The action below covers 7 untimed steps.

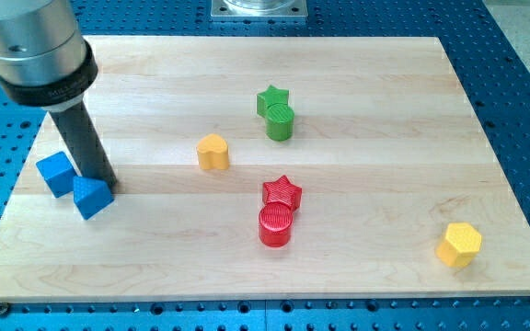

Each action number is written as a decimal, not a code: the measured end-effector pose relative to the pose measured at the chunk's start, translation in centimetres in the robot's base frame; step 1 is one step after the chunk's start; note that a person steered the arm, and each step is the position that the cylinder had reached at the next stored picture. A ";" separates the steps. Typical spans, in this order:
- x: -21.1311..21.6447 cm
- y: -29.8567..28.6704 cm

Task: Place the blue triangle to the bottom left of the board

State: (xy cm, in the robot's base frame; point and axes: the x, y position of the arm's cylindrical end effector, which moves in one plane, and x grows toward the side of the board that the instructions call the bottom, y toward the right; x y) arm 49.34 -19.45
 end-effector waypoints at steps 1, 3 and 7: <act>2.5 -1.1; 4.4 3.1; 7.0 1.2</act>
State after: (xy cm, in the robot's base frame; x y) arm 56.31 -18.28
